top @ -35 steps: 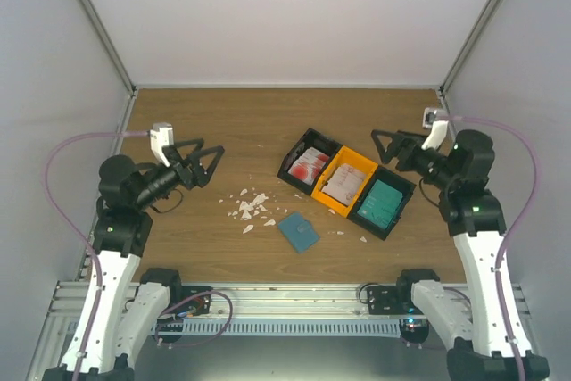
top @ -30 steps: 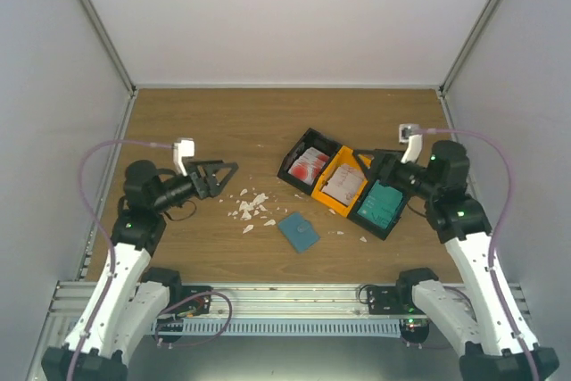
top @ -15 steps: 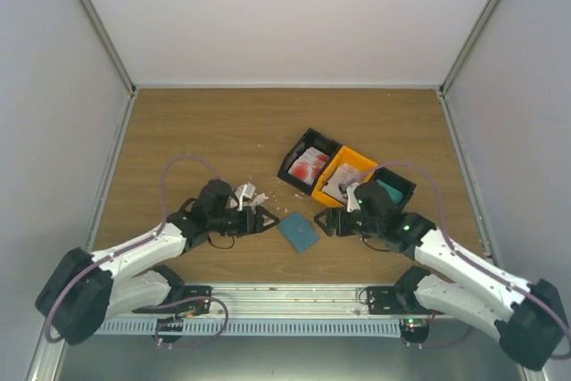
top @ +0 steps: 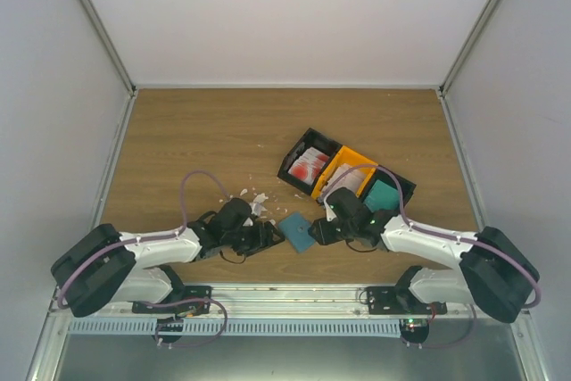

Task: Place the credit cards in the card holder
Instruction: Open the card holder at the center of the board.

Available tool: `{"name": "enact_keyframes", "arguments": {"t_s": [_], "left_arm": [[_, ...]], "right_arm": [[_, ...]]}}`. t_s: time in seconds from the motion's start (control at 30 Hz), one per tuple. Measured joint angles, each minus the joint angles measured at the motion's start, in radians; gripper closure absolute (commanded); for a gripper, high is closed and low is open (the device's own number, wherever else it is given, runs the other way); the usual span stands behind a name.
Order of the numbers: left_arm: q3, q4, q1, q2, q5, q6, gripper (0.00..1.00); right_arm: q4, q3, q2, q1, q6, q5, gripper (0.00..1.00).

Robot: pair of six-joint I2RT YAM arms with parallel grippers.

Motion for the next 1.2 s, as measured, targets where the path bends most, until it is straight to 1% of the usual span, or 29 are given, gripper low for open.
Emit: {"name": "enact_keyframes", "arguments": {"t_s": [0.07, 0.23, 0.47, 0.57, 0.67, 1.0, 1.03, 1.07, 1.2], "left_arm": [[-0.003, 0.011, -0.021, 0.009, -0.026, -0.045, 0.35], [-0.050, 0.109, -0.060, 0.010, -0.073, -0.154, 0.36], [-0.053, 0.160, -0.076, 0.031, -0.110, -0.222, 0.36], [-0.054, 0.195, -0.077, 0.054, -0.121, -0.236, 0.39], [-0.056, 0.260, -0.079, 0.094, -0.134, -0.239, 0.42], [-0.042, 0.461, -0.079, 0.249, -0.180, -0.157, 0.62], [-0.048, 0.485, -0.079, 0.259, -0.183, -0.154, 0.65], [-0.055, 0.510, -0.079, 0.268, -0.184, -0.155, 0.71], [-0.088, 0.611, -0.079, 0.312, -0.192, -0.142, 0.84]], "right_arm": [[0.032, -0.013, 0.016, 0.000, -0.006, -0.003, 0.69], [0.089, -0.068, 0.031, 0.000, -0.008, -0.013, 0.69], [0.221, -0.074, 0.116, 0.000, -0.041, -0.072, 0.73], [0.264, -0.074, 0.141, -0.006, -0.052, -0.094, 0.76], [0.293, -0.077, 0.159, -0.022, -0.062, -0.122, 0.77], [0.315, -0.084, 0.183, -0.097, -0.078, -0.229, 0.80], [0.315, -0.080, 0.188, -0.101, -0.080, -0.237, 0.80], [0.316, -0.077, 0.194, -0.105, -0.084, -0.243, 0.80], [0.315, -0.060, 0.214, -0.112, -0.092, -0.261, 0.79]]}}
